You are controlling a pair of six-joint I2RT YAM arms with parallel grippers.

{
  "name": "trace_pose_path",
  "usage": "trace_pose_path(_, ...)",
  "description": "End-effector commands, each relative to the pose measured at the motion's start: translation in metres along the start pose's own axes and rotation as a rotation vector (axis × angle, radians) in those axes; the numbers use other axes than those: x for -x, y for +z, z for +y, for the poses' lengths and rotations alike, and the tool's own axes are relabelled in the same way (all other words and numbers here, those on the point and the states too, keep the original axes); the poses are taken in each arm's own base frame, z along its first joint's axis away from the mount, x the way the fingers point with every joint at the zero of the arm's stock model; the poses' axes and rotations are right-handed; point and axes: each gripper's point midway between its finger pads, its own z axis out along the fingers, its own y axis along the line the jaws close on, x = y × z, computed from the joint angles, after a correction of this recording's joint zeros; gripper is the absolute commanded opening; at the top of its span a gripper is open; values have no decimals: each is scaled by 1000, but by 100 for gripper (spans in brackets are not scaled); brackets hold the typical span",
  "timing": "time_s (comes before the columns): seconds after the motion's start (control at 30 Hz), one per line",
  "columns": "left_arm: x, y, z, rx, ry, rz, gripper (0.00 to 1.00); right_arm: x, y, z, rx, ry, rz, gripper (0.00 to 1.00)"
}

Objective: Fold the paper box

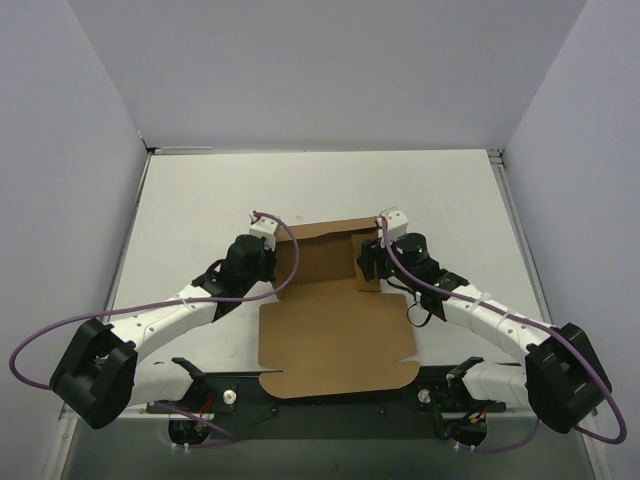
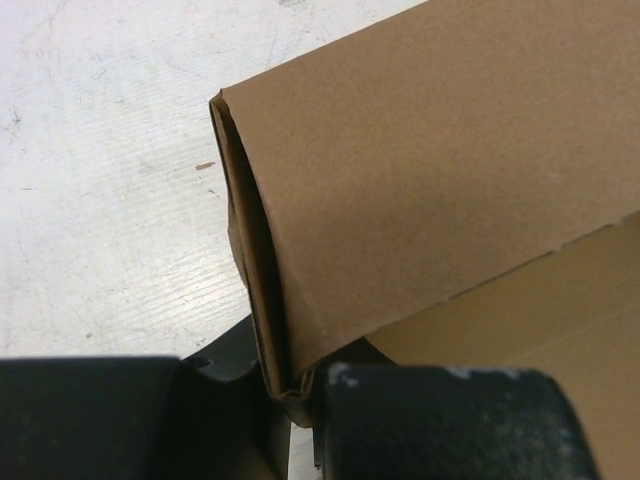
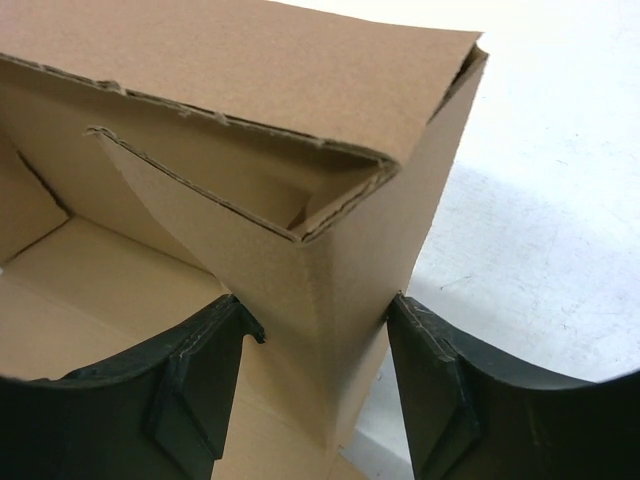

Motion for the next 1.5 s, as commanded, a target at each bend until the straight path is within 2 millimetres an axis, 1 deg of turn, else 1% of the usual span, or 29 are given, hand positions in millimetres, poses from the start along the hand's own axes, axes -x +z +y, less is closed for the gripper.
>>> trace_pose_path(0.0, 13, -9, -44, -193, 33, -13, 0, 39, 8, -9, -83, 65, -166, 53)
trace_pose_path(0.13, 15, -10, -39, -173, -5, -29, 0, 32, 10, -10, -92, 69, -156, 51)
trace_pose_path(0.17, 18, -12, -38, -173, -14, -38, 2, 31, 10, -11, -92, 70, -163, 51)
trace_pose_path(0.2, 19, -12, -39, -176, -27, -47, 8, 30, 10, -11, -93, 70, -161, 51)
trace_pose_path(0.27, 20, -15, -41, -191, -43, -55, 15, 26, 10, -12, -94, 65, -156, 51)
trace_pose_path(0.3, 22, -16, -41, -193, -50, -61, 25, 26, 9, -11, -92, 63, -158, 50)
trace_pose_path(0.37, 22, -19, -44, -226, -69, -66, 31, 22, 9, -11, -88, 60, -157, 50)
trace_pose_path(0.4, 26, -19, -43, -234, -82, -80, 35, 23, 8, -11, -87, 56, -163, 50)
trace_pose_path(0.43, 27, -20, -43, -241, -92, -83, 42, 23, 8, -11, -84, 56, -167, 50)
trace_pose_path(0.5, 28, -23, -44, -266, -109, -97, 46, 19, 6, -11, -85, 56, -169, 50)
trace_pose_path(0.53, 29, -25, -46, -283, -109, -101, 52, 19, 6, -12, -88, 57, -170, 50)
trace_pose_path(0.63, 30, -28, -46, -299, -110, -112, 61, 17, 6, -14, -97, 60, -166, 50)
trace_pose_path(0.67, 29, -30, -47, -306, -107, -110, 66, 17, 6, -14, -98, 58, -161, 50)
trace_pose_path(0.7, 27, -30, -47, -312, -107, -106, 69, 16, 6, -15, -103, 61, -160, 49)
trace_pose_path(0.77, 26, -31, -45, -311, -114, -107, 79, 17, 7, -14, -104, 67, -161, 49)
trace_pose_path(0.8, 23, -32, -45, -314, -115, -104, 82, 17, 8, -15, -108, 72, -160, 49)
trace_pose_path(0.87, 23, -33, -47, -324, -120, -111, 86, 16, 9, -14, -105, 77, -156, 49)
trace_pose_path(1.03, 25, -35, -48, -335, -128, -121, 90, 15, 9, -15, -108, 79, -156, 49)
trace_pose_path(1.07, 23, -35, -47, -324, -133, -112, 90, 16, 9, -15, -112, 82, -160, 49)
trace_pose_path(1.17, 21, -33, -43, -301, -147, -110, 89, 15, 6, -23, -159, 98, -152, 49)
trace_pose_path(1.27, 21, -27, -40, -275, -146, -107, 74, 15, 2, -31, -206, 103, -144, 50)
trace_pose_path(1.3, 22, -25, -39, -268, -143, -106, 66, 14, 0, -33, -214, 111, -138, 50)
trace_pose_path(1.33, 27, -21, -39, -263, -135, -111, 64, 15, -1, -33, -221, 121, -140, 50)
trace_pose_path(1.4, 30, -16, -42, -268, -125, -115, 62, 15, -2, -31, -213, 133, -141, 50)
trace_pose_path(1.43, 35, -14, -43, -272, -112, -129, 62, 15, -3, -29, -207, 138, -142, 50)
trace_pose_path(1.47, 45, -12, -44, -271, -106, -148, 62, 15, -3, -27, -199, 142, -142, 50)
